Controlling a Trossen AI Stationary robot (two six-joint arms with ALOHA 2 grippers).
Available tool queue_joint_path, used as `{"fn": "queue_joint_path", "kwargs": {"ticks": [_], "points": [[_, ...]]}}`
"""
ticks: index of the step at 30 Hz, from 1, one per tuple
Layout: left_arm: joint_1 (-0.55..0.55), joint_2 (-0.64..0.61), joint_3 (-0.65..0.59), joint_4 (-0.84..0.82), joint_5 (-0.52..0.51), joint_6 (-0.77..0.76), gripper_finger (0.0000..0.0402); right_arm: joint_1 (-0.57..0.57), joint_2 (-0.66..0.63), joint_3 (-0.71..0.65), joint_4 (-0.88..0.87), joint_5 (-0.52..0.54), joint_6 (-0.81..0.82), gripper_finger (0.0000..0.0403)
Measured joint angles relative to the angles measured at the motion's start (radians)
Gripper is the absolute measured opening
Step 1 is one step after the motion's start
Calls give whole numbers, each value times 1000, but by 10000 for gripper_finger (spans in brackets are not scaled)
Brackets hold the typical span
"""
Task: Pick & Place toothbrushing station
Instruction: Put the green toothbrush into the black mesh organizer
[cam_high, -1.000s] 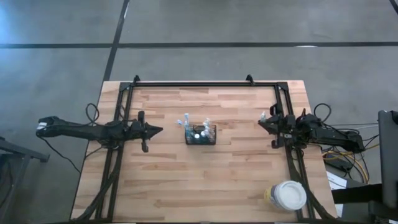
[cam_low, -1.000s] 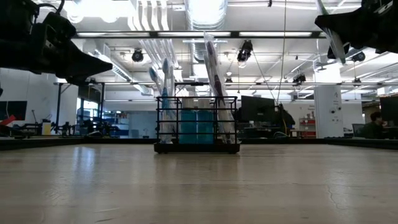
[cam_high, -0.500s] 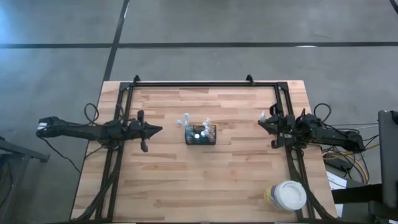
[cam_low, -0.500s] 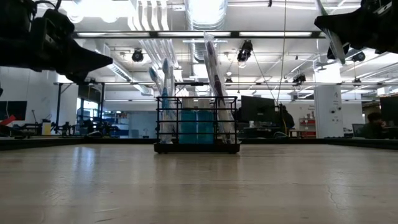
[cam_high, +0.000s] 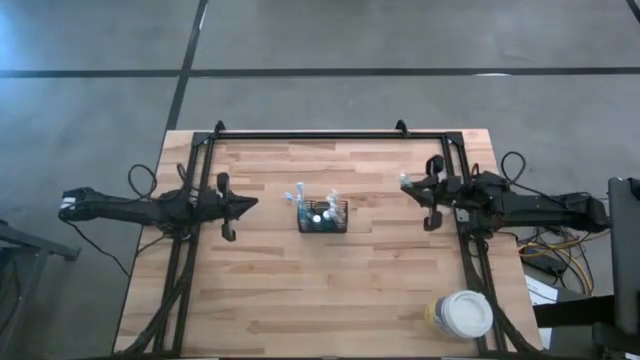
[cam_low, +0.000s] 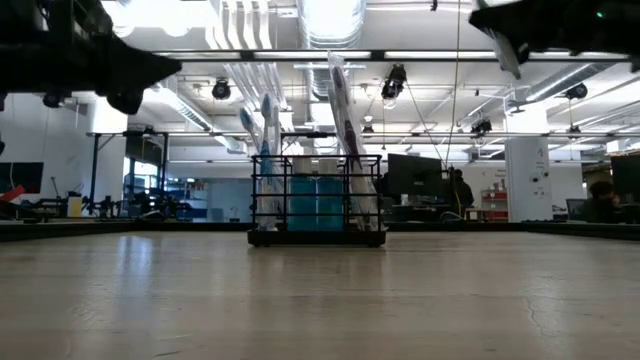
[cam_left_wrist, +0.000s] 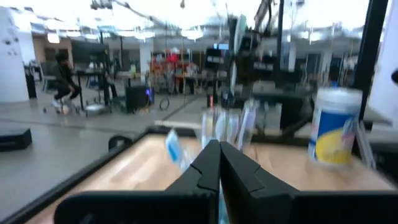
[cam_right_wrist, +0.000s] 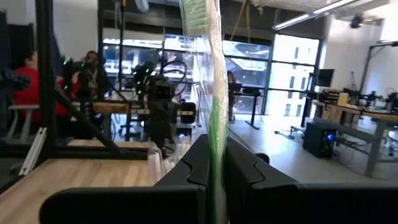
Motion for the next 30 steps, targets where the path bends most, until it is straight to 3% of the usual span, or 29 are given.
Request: {"fn": "queue_joint_path", "kwargs": {"ticks": [8,21,30], "points": [[5,40,108,62,-9,18,38,0,390,222,194,-141,-38,13],[5,312,316,101,19,143,155,-2,995,698,194,-381,-82,13],[7,497,389,249,65,218,184,-1,1314,998,184,-549,-44,13]]}}
